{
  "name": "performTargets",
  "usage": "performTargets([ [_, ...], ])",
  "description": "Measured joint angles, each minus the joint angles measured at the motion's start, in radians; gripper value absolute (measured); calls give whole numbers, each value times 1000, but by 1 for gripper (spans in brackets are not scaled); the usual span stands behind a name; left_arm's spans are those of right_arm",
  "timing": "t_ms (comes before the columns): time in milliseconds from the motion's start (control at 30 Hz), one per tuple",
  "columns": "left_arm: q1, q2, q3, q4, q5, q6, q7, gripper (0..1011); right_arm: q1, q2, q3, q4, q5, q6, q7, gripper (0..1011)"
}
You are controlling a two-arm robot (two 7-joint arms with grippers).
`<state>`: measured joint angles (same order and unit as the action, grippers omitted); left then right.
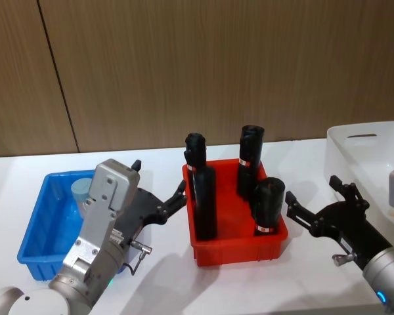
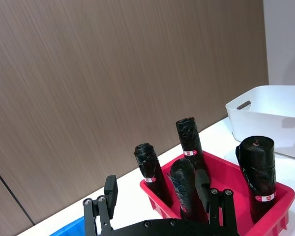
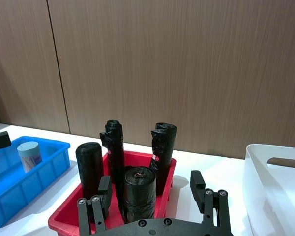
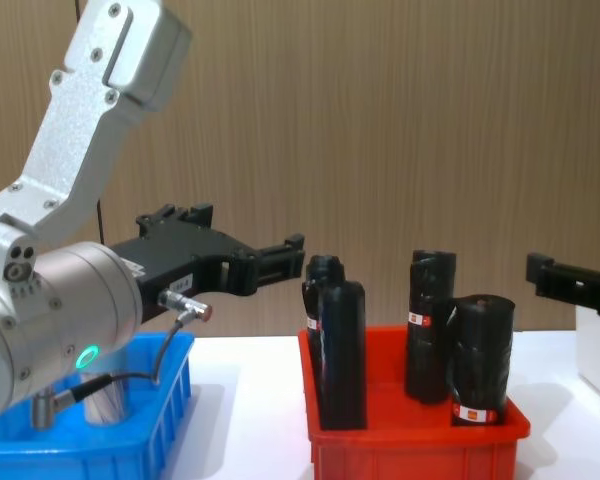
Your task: Pick the cotton swabs from the blue box and place them into the white box.
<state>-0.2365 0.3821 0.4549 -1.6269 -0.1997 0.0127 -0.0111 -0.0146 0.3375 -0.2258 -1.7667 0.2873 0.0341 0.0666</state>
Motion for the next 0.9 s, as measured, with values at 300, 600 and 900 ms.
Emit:
performTargets([
  [300, 0, 0, 0, 0, 0, 0, 0, 1000, 1, 0, 1, 2, 0, 1, 13, 1002],
  [600, -1, 0, -1, 0, -1, 0, 0, 1000, 12, 2, 3, 9, 8, 22, 52, 1002],
  [900, -1, 0, -1, 1, -1, 1, 0, 1000, 45, -1, 7, 40, 20, 66, 115, 1002],
])
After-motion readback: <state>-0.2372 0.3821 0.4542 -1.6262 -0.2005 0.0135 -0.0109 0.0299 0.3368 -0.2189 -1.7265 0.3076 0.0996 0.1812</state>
